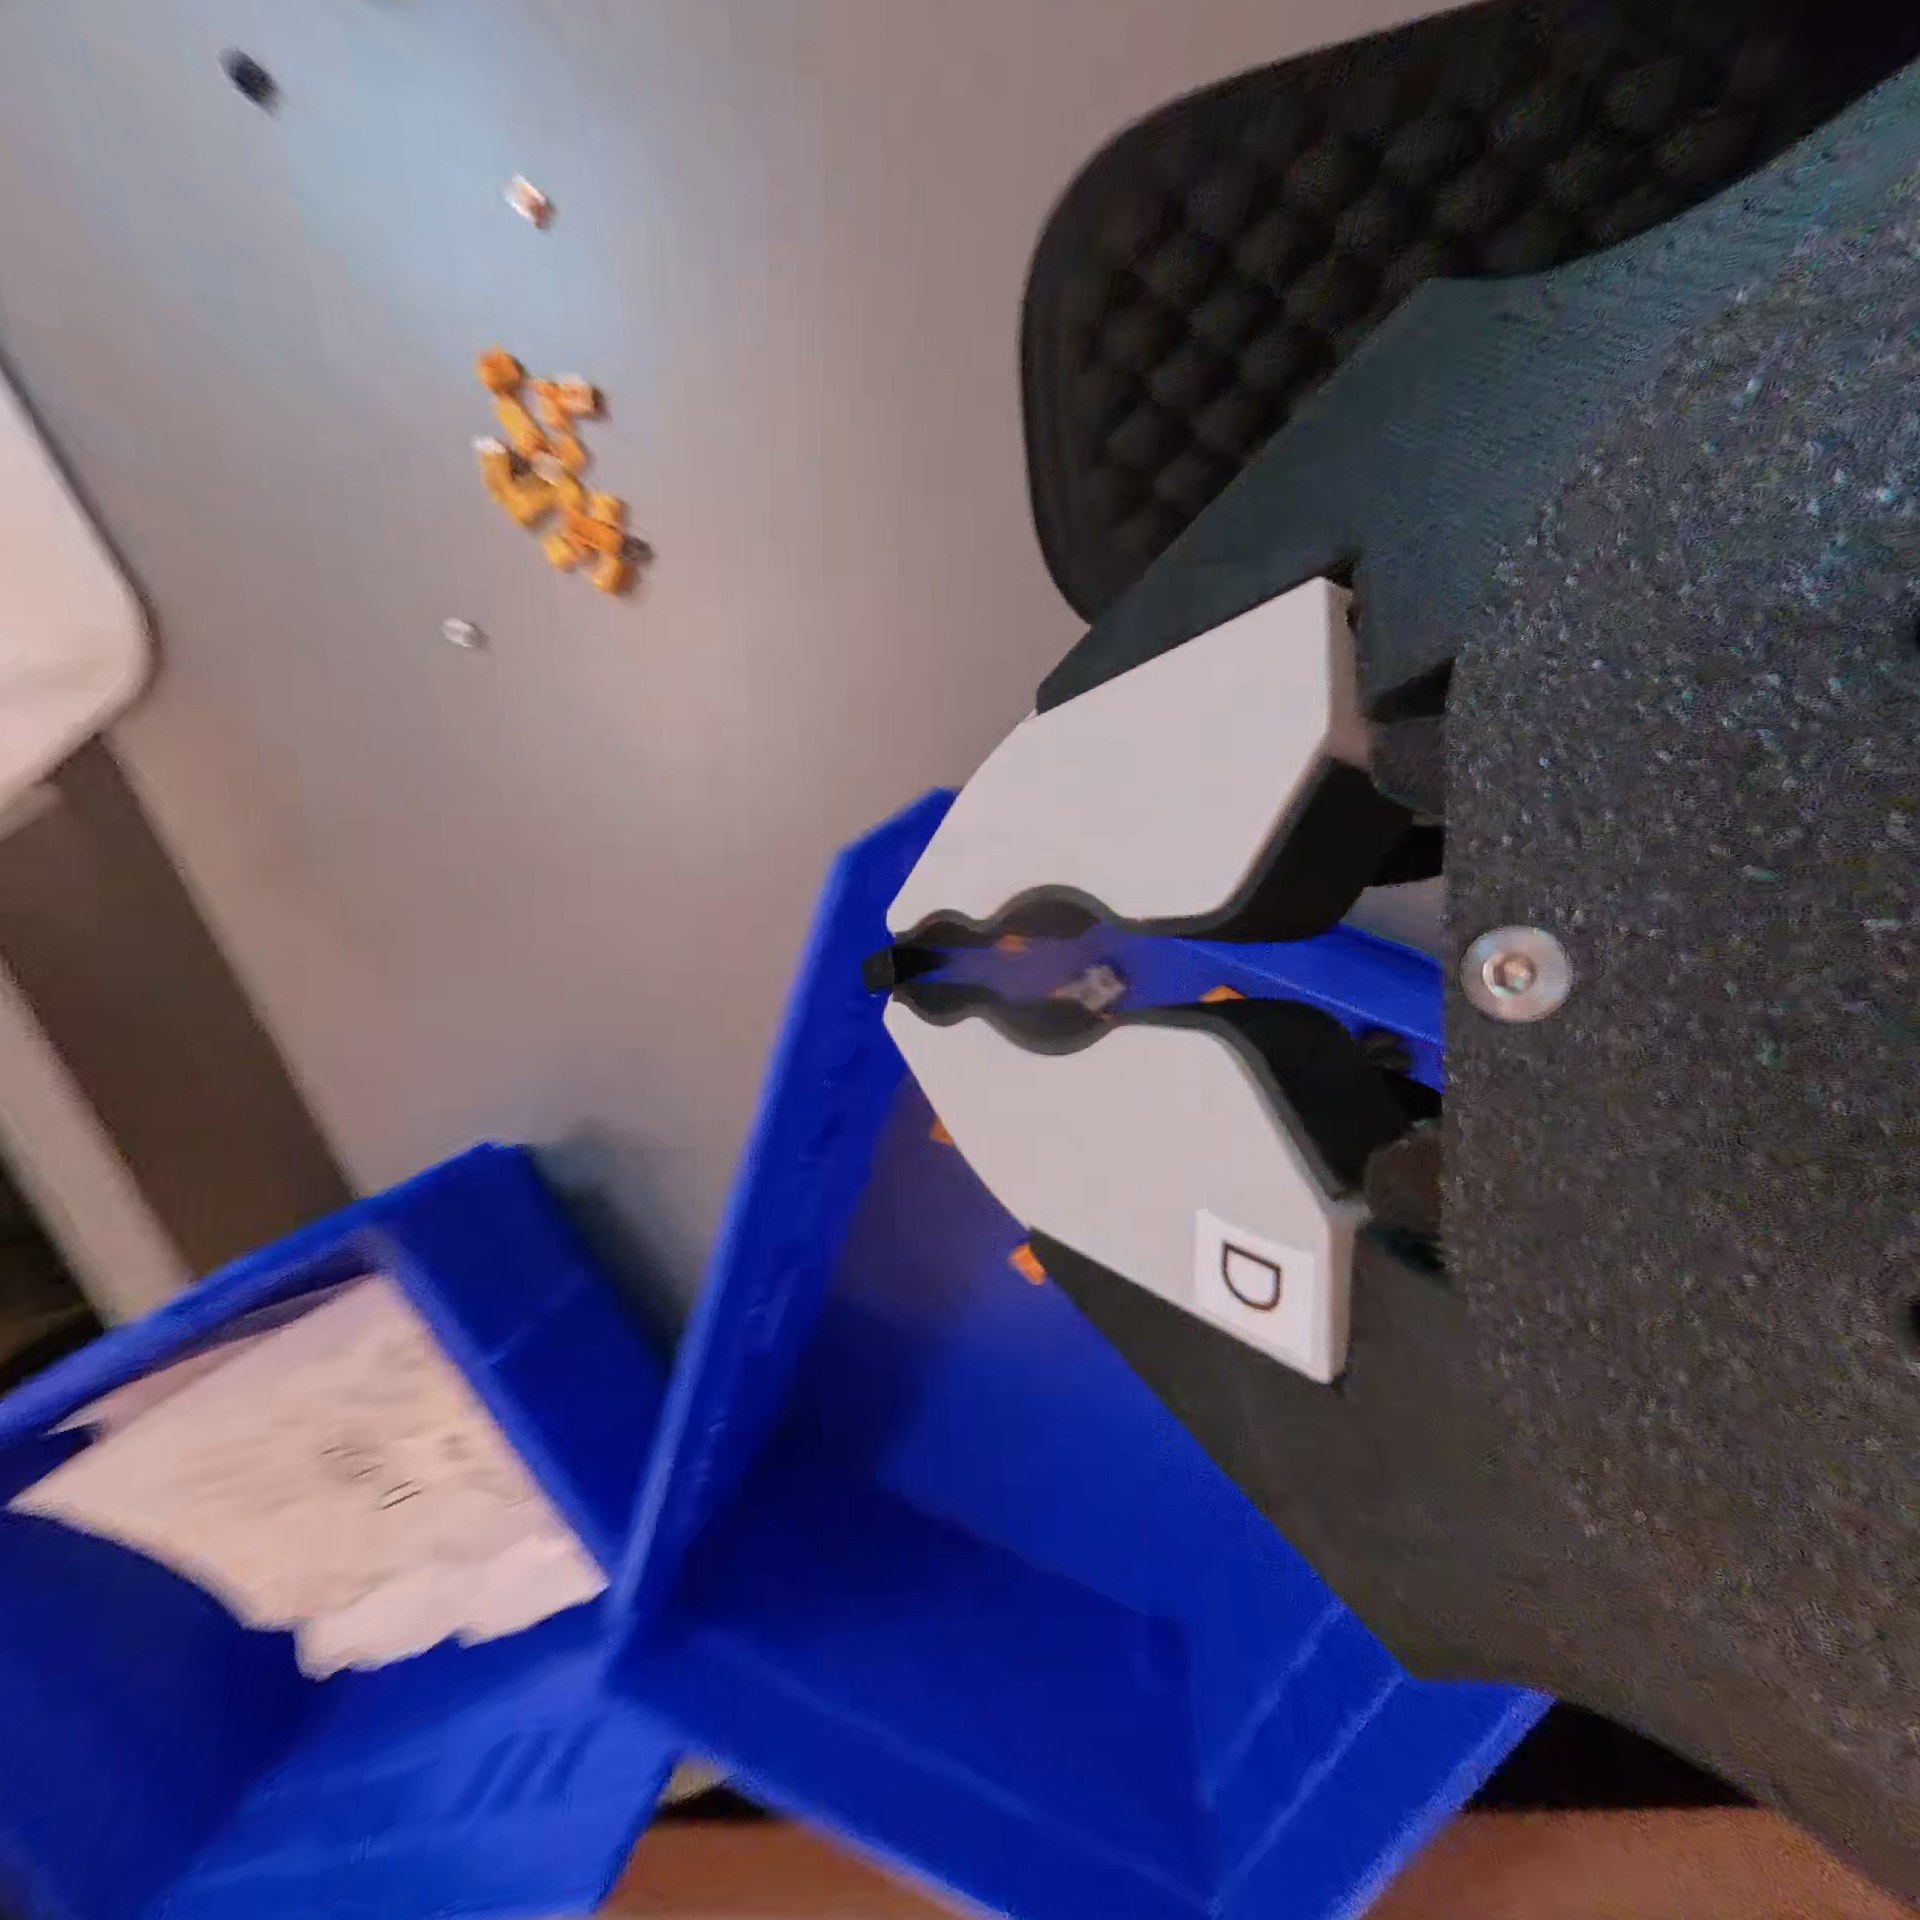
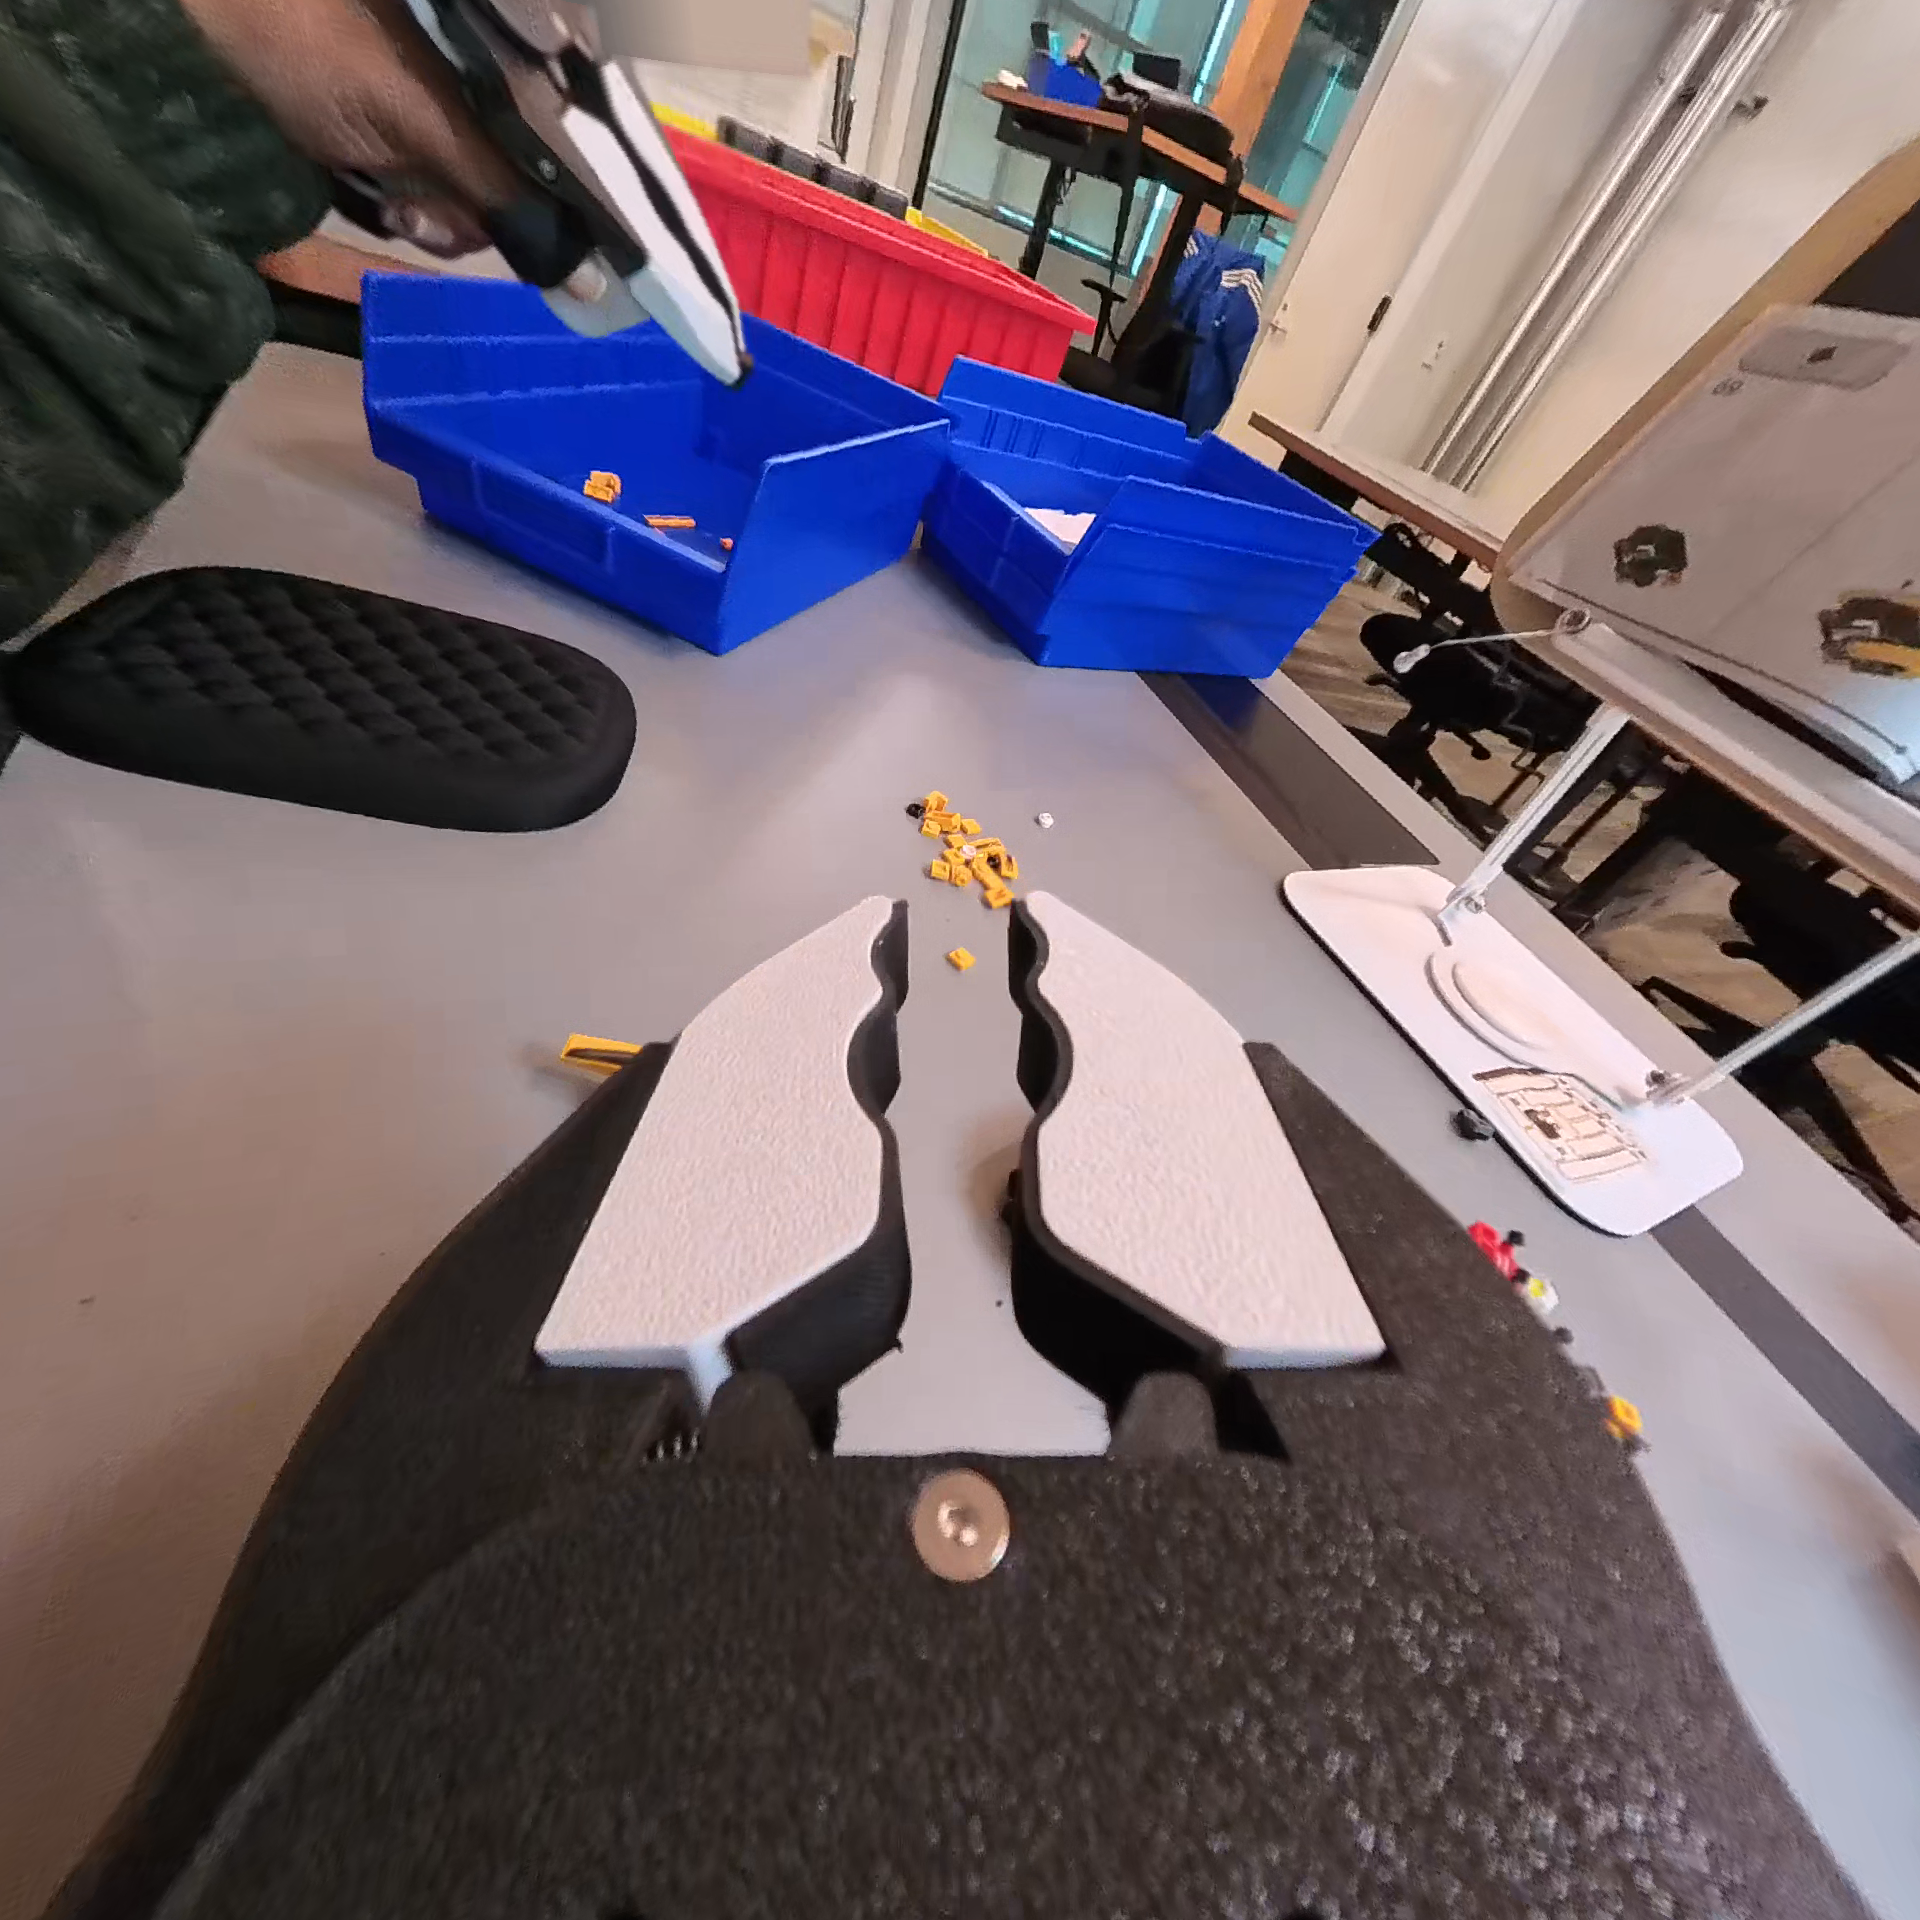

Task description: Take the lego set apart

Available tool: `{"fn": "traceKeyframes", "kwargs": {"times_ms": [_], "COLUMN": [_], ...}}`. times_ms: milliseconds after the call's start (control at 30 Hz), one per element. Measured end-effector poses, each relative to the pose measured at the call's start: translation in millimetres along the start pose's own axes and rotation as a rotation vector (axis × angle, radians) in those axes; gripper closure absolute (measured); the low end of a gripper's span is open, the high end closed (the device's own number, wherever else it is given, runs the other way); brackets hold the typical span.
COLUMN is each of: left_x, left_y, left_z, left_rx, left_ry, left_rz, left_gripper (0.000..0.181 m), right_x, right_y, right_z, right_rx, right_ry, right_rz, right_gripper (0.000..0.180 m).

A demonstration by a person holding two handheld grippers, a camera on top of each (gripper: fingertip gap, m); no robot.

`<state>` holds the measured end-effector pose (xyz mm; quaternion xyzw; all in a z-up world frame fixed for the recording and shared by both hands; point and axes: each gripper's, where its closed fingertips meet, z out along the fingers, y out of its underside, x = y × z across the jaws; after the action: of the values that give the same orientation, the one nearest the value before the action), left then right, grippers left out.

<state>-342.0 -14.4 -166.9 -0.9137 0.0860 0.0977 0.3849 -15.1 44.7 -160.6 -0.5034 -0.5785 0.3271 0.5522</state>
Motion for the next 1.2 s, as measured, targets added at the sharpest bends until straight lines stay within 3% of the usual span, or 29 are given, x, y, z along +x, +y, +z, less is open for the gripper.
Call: {"fn": "traceKeyframes", "kwargs": {"times_ms": [100,367,433,533,633,733,867,1000,1200], "left_x": [-9,-4,-6,7,65,140,233,281,302], "left_y": [25,40,38,15,-20,-33,-20,14,8], "left_z": [22,41,39,24,7,10,37,60,60], "left_rx": [-0.077,-0.1,-0.09,0.007,0.167,0.192,0.118,0.017,0.048], "left_ry": [0.078,0.214,0.184,0.196,0.376,0.572,0.743,0.773,0.879], "left_rz": [-0.048,-0.057,-0.037,0.008,0.12,0.279,0.479,0.708,0.655], "left_gripper": [0.169,0.115,0.116,0.134,0.148,0.151,0.152,0.14,0.143], "right_x": [-3,3,4,5,3,-5,-34,-61,-78], "right_y": [10,25,26,26,25,27,41,60,82], "right_z": [4,5,4,4,5,6,8,13,23], "right_rx": [-0.04,-0.075,-0.076,-0.076,-0.077,-0.1,-0.204,-0.334,-0.496], "right_ry": [-0.01,-0.019,-0.016,-0.012,-0.021,-0.075,-0.233,-0.353,-0.364], "right_rz": [-0.002,0.052,0.059,0.054,0.06,0.075,0.1,0.081,0.031], "right_gripper": [0.162,0.162,0.162,0.162,0.162,0.162,0.157,0.146,0.128]}}
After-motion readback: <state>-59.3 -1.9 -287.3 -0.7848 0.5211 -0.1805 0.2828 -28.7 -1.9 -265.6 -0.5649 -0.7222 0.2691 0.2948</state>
